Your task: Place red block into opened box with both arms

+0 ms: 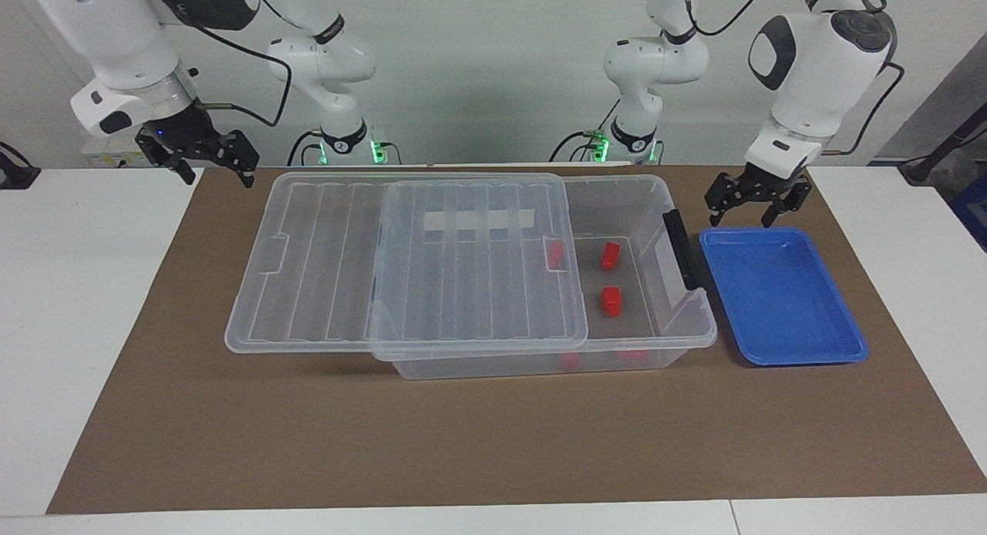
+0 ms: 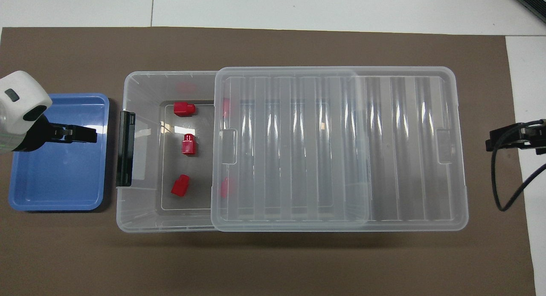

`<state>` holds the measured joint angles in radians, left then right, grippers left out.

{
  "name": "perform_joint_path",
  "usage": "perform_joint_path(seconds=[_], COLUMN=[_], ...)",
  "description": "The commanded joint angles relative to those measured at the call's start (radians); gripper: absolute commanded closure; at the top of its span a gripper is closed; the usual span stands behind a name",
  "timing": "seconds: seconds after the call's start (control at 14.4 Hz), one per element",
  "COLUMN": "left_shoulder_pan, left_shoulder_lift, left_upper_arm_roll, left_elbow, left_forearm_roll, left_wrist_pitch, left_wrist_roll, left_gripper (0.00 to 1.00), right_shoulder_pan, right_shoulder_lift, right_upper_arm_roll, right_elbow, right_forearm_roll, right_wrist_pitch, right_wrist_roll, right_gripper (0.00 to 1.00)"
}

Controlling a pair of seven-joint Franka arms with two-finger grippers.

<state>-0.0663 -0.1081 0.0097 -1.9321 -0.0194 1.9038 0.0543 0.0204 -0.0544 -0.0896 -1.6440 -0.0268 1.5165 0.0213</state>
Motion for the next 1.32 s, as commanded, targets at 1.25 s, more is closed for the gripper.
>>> perform_joint_path(seconds=[1.25], left_shoulder_pan=[-0.082], left_shoulder_lift=[0.168], left_upper_arm_roll=[0.104], left_elbow=[0.379], left_forearm_roll=[0.092], left_wrist_pitch=[-0.345], left_wrist_roll=[0.021], left_gripper=[0.0], right_shoulder_pan=[-0.005], right_shoulder_lift=[-0.013], right_upper_arm_roll=[0.001], right_elbow=[-0.017], right_forearm_roll=[0.013], right_wrist_pitch=[0.013], right_wrist_roll=[0.016], right_gripper=[0.0])
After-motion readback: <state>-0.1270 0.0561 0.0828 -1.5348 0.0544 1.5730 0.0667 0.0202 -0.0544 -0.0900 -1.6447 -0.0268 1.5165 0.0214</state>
